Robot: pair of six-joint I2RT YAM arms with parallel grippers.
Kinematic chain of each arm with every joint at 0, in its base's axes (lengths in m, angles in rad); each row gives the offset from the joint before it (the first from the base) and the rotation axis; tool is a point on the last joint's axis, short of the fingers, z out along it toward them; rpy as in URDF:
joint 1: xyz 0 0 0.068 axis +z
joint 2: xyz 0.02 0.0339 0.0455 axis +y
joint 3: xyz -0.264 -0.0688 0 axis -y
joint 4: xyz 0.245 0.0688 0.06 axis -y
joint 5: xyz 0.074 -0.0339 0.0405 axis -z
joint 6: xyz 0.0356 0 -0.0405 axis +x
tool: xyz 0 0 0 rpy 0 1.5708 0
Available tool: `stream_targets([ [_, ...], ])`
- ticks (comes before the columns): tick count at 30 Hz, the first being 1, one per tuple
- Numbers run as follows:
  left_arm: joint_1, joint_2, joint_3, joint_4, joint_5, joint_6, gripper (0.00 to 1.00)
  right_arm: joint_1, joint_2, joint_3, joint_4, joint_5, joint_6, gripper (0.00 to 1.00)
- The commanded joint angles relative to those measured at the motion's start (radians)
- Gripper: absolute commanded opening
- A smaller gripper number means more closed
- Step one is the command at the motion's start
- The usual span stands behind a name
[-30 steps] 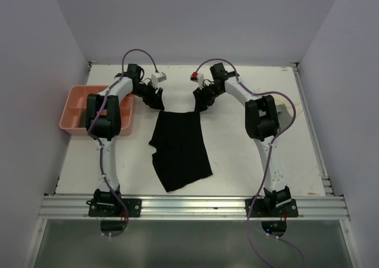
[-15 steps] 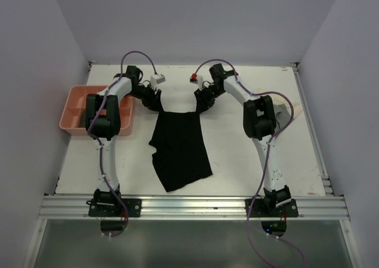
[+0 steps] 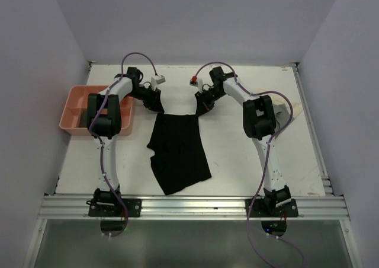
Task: Roll the underwear
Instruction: Fold the underwear
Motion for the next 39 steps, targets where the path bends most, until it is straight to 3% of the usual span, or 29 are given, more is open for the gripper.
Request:
stream_targets([
  [1, 0.014, 0.02, -0.007, -0.045, -0.033, 0.041, 0.38, 0.003, -0.04, -0.019, 0.009, 0.017, -0.005, 0.0],
  [4, 0.02, 0.011, -0.015, -0.051, -0.047, 0.04, 0.37, 0.001, -0.055, -0.039, 0.024, 0.024, 0.002, 0.0],
  [8, 0.034, -0.008, -0.036, -0.018, -0.063, 0.023, 0.49, 0.0, -0.073, -0.057, 0.036, 0.046, 0.01, 0.0],
  [24, 0.036, -0.011, -0.084, -0.069, -0.075, 0.078, 0.41, -0.008, -0.092, -0.085, 0.056, 0.058, 0.027, 0.0],
  [27, 0.036, -0.011, -0.079, -0.072, -0.063, 0.083, 0.32, -0.011, -0.093, -0.084, 0.061, 0.066, 0.036, 0.0],
  [33, 0.037, 0.006, 0.013, -0.064, -0.014, 0.049, 0.0, -0.017, -0.129, -0.103, 0.118, 0.136, 0.085, 0.0],
  [39, 0.036, -0.011, 0.154, -0.012, 0.011, -0.028, 0.0, -0.026, -0.21, -0.085, 0.197, 0.204, 0.14, 0.0],
])
